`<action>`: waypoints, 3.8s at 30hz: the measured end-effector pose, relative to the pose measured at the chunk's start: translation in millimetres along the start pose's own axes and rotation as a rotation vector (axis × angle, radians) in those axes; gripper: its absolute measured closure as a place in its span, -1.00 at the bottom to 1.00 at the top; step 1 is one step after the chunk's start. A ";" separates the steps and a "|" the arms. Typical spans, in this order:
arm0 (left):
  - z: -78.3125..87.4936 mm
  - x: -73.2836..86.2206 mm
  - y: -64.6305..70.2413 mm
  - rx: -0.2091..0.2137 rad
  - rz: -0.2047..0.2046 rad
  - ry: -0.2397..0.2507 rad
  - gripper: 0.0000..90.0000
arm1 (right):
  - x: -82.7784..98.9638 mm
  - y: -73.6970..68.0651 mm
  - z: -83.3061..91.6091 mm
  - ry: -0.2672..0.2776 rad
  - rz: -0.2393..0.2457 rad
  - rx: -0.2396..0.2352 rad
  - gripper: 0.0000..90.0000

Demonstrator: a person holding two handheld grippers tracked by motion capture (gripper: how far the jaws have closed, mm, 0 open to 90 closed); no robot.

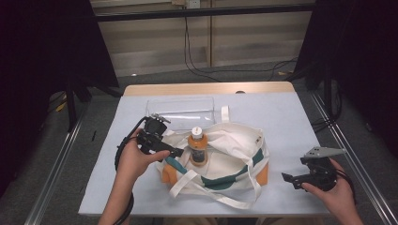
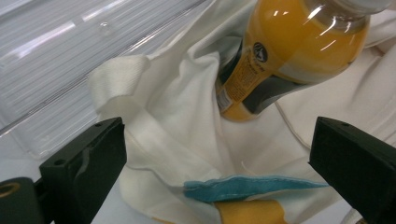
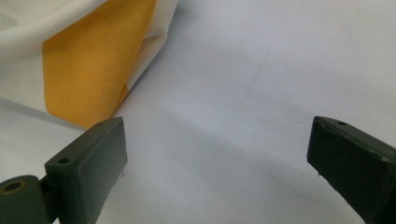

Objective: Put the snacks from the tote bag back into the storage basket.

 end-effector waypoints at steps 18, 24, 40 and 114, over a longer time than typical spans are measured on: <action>-15.7 -8.5 12.1 0.061 -0.060 -0.064 -0.94 | 1.6 1.1 1.8 0.001 0.000 0.002 -0.89; -20.1 -11.8 17.2 0.076 -0.071 -0.073 -0.93 | 2.2 1.0 1.7 0.001 -0.006 0.001 -0.89; -31.4 -19.7 22.8 0.091 -0.100 -0.091 -0.88 | 7.0 1.2 3.7 0.000 -0.017 0.009 -0.89; -55.5 -45.1 39.8 0.048 -0.130 -0.225 -0.32 | 11.3 3.0 6.5 -0.003 -0.005 0.020 -0.89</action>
Point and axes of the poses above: each handheld gripper's, and its own axes: z roughly backward along the jaws, x roughly out of its underside, y roughly to its right, the point moved 6 cm from there along -z, roughly forward along the jaws, and after that the axes turned 8 degrees about -z, right-handed, at the moved point
